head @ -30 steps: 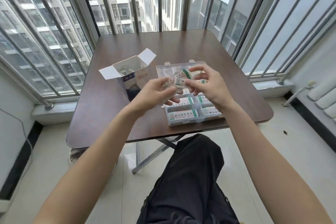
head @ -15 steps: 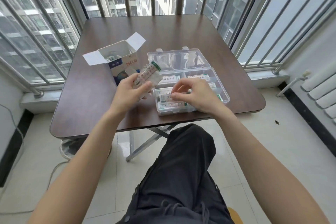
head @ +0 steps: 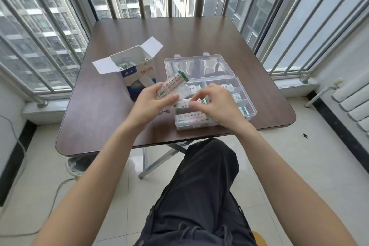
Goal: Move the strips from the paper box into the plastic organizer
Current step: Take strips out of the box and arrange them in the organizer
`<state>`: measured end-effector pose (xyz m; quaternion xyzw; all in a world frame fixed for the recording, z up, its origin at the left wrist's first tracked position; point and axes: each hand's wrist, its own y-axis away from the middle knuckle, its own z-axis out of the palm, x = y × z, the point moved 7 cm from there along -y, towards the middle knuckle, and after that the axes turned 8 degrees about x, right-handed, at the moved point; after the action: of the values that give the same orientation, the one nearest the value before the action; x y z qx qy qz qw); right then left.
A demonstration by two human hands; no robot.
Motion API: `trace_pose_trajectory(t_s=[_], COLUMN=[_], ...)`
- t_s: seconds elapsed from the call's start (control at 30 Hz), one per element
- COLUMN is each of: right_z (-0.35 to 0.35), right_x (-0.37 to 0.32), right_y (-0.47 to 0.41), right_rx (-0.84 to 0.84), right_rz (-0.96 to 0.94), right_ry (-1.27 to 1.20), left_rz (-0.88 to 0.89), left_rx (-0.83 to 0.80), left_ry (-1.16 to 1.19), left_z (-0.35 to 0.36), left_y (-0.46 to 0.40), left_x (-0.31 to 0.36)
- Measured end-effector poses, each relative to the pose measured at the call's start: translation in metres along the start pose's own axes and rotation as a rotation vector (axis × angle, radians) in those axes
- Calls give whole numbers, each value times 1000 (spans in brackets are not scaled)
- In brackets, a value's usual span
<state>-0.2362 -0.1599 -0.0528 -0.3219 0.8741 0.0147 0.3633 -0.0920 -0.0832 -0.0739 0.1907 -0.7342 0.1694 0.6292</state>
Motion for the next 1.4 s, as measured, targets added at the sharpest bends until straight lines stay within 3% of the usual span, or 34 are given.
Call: trace_pose_trajectory(t_s=[0.1,0.33,0.63,1.07,1.23,1.4], right_z=[-17,-11,-47,-73,-74,-69], right_x=[-2,1,44,70,100,91], right_y=[-13,-36,-27,-17,-17,-19], right_rx=[142,60,154,194,124,21], right_rz=[64,105,223,218,303,249], right_ry=[-239,-430,-643,-545,-357,-94], left_rz=[18,77,65,100,183,184], left_rx=[-52,-167,-140,-114,-93,-89], left_ry=[-41,-124,-160,-171,-258,-236], left_z=[5,18,18,34,31,30], left_y=[-1,2,-2,-2,3,6], left_x=[5,21,16,24,23,22])
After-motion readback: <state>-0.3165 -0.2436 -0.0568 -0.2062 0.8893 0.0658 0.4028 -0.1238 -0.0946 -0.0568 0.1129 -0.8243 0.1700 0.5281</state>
